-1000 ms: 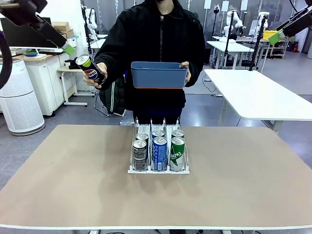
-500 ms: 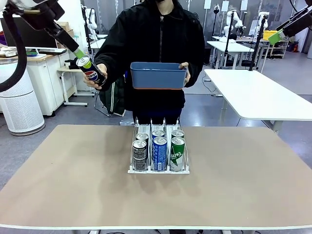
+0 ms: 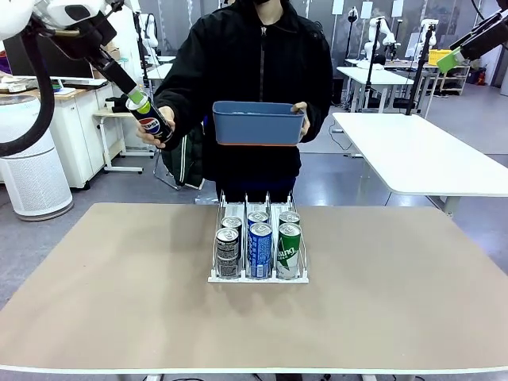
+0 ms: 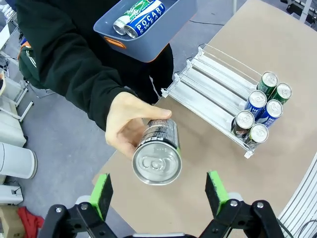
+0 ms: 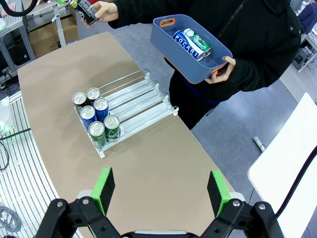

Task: Fill the beverage cans into the dispenser.
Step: Pick up the Pepsi coke handed by the human.

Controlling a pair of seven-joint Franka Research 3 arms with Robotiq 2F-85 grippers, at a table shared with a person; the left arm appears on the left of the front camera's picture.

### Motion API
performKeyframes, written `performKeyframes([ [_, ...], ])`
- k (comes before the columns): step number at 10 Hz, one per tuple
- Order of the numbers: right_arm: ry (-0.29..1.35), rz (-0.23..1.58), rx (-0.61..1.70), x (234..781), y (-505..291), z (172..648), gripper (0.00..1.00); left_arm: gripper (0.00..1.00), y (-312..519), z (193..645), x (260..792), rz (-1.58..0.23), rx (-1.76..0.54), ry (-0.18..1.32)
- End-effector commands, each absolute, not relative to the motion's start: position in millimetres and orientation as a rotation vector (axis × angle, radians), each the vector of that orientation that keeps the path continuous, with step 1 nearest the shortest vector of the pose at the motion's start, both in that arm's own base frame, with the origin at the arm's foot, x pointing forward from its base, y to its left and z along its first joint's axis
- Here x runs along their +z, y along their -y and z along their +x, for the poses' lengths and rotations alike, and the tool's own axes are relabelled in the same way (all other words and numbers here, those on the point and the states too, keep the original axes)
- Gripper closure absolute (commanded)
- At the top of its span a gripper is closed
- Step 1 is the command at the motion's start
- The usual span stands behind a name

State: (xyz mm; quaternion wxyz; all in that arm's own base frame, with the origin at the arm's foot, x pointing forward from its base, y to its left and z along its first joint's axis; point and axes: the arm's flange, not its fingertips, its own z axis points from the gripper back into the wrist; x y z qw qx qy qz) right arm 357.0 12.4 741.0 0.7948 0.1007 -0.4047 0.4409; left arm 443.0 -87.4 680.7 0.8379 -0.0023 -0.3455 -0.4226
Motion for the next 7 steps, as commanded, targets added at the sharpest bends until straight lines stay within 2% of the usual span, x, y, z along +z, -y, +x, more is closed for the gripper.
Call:
performKeyframes([
  [1, 0.87, 0.217, 0.947, 740.5, -12.6, 357.0, 0.0, 0.0, 88.8, 446.3, 675.1, -0.028, -0.909, 0.753],
  [7, 0.87, 0.217, 0.947, 740.5, -12.6, 357.0, 0.0, 0.0, 86.2, 459.9, 654.8, -0.06, -0.925, 0.752],
])
